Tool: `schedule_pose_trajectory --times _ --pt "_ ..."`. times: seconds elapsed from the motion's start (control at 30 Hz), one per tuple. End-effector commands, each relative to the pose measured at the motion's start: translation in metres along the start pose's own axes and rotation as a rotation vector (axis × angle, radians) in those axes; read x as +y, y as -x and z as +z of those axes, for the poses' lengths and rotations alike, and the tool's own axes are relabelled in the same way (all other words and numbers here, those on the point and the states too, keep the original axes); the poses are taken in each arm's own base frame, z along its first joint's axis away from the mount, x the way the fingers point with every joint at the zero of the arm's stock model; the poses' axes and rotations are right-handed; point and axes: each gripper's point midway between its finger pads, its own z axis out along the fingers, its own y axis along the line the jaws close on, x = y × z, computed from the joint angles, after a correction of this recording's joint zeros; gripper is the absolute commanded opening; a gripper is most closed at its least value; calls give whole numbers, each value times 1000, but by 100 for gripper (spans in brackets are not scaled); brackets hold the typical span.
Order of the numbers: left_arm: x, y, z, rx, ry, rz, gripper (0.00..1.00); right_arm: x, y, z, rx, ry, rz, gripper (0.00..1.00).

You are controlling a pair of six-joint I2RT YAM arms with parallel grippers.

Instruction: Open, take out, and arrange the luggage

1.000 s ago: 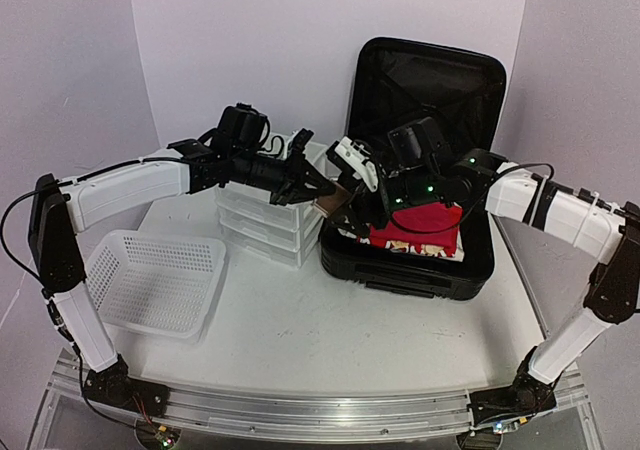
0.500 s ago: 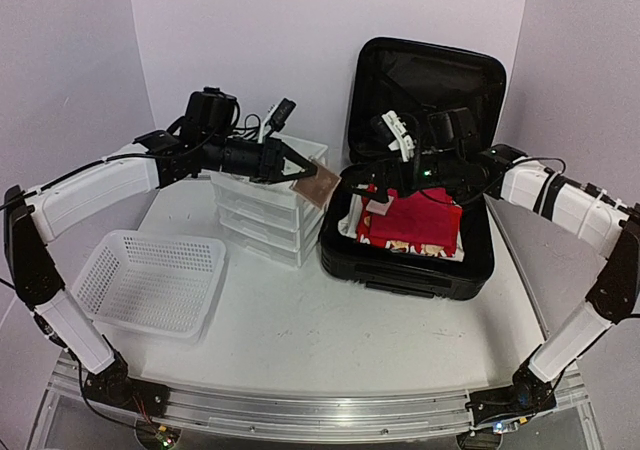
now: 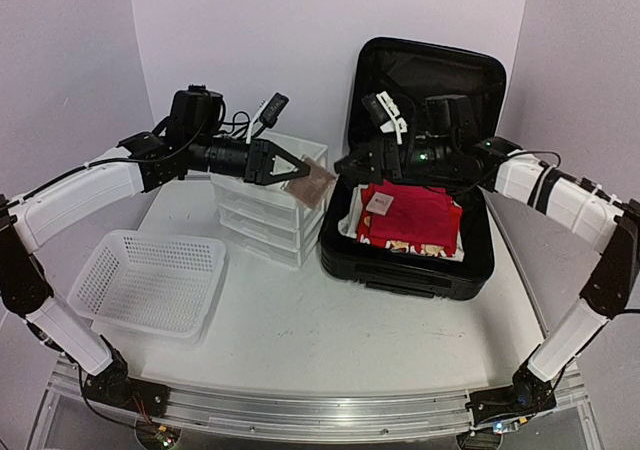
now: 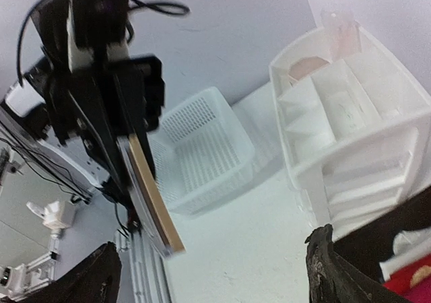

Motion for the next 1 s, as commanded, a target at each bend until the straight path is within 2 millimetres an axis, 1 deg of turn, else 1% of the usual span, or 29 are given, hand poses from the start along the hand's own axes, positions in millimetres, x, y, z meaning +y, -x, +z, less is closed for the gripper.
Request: schedule_pose_trajectory --times 0.0,0.07,0.17,0.2,0.3,0.37,0.53,0.57,0.67,0.77,0.83,0.93,0.97 --pt "-23 24 -19 -93 -12 129 5 41 45 11 -104 317 155 87" --pt "-22 26 -21 -101 -5 129 5 45 48 14 -171 374 164 84" --pt "-25 28 -22 -108 -12 128 5 47 45 26 -154 416 198 71" --pt "-26 29 -23 -112 -12 130 4 49 45 28 -151 429 207 69" --pt "-26 32 -27 -137 5 129 3 54 44 32 -151 454 215 65" --pt "-27 34 -28 -153 6 122 3 54 41 35 -138 463 233 60" --pt "-29 39 -32 -189 11 119 3 54 38 34 -147 473 246 51" --pt "-29 40 -33 -194 13 120 3 54 39 33 -152 476 242 49" --pt "-29 42 -35 -212 23 109 3 55 40 33 -155 493 243 42" --pt "-33 45 -37 -231 10 108 3 56 42 33 -165 515 252 37" --pt "-34 44 -37 -230 3 110 3 57 45 32 -175 529 251 30" --pt "-30 46 -41 -244 21 99 3 62 48 29 -182 558 241 29" --pt "-29 47 -43 -249 25 96 3 63 48 29 -179 566 238 32"
